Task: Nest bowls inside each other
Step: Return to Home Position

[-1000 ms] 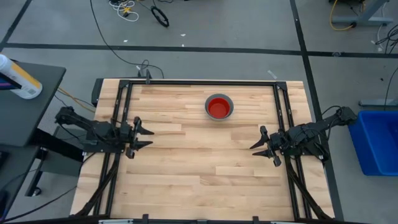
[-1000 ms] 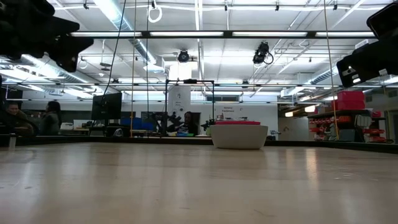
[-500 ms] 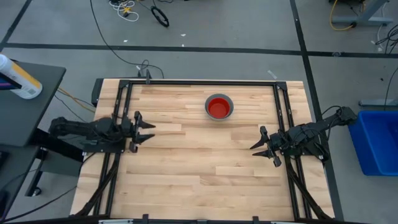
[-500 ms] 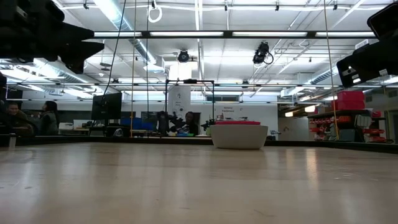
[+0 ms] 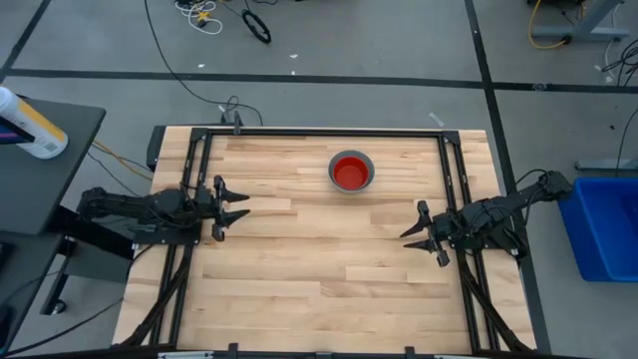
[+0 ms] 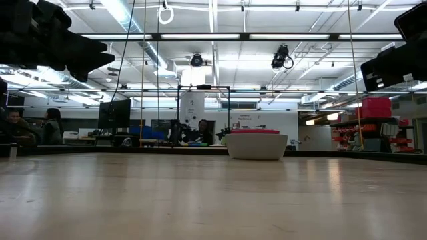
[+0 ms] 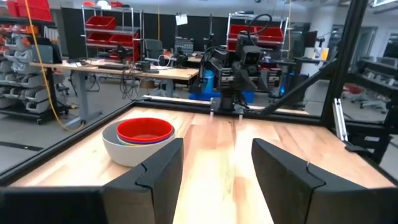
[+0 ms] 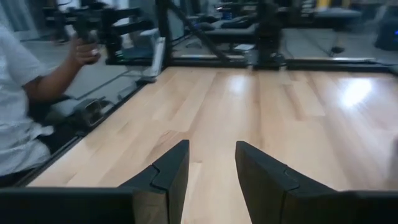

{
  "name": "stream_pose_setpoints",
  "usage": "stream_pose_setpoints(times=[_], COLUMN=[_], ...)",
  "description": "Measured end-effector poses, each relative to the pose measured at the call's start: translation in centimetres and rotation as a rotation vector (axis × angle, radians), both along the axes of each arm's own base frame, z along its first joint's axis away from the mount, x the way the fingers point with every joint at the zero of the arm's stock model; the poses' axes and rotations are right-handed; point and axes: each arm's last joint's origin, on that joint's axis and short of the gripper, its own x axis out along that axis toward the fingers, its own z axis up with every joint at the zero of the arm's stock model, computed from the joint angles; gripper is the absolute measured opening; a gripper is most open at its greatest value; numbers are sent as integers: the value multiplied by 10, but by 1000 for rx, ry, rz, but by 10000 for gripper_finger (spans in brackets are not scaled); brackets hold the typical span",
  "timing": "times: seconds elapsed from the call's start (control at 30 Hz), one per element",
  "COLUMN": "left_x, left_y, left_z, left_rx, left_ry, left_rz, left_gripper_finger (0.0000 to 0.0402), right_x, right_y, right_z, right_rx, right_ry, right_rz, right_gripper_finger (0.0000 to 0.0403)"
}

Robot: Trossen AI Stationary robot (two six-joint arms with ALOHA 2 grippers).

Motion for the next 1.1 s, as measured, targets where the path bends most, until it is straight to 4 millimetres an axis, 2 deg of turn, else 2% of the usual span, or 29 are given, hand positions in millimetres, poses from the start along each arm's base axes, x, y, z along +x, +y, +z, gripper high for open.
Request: stream_pose_setpoints(times=[0.2, 0.4, 0.6, 0.77, 0.93, 1.1], left_x=[0, 0, 0, 0, 0, 0], left_y=[0, 0, 0, 0, 0, 0], left_z=[0, -1, -1, -1, -1, -1], left_rx=[28, 34, 56, 56, 73, 71], left_ry=[7, 11, 17, 19, 22, 19], left_rz=[3, 2, -4, -4, -3, -3], left_gripper_finger=[198, 198, 198, 198, 198, 198], right_x=[3, 5, 7, 8, 9, 10], right_y=[-5, -8, -19, -25, -27, -27], right_z=[0, 8, 2, -3, -5, -8], right_rx=[-54, -30, -14, -77, -154, -143], right_ry=[-83, -168, -98, -52, -38, -11], right_rz=[-146, -12, -71, -135, -175, -175], right_gripper_finger=[141, 141, 142, 140, 142, 140])
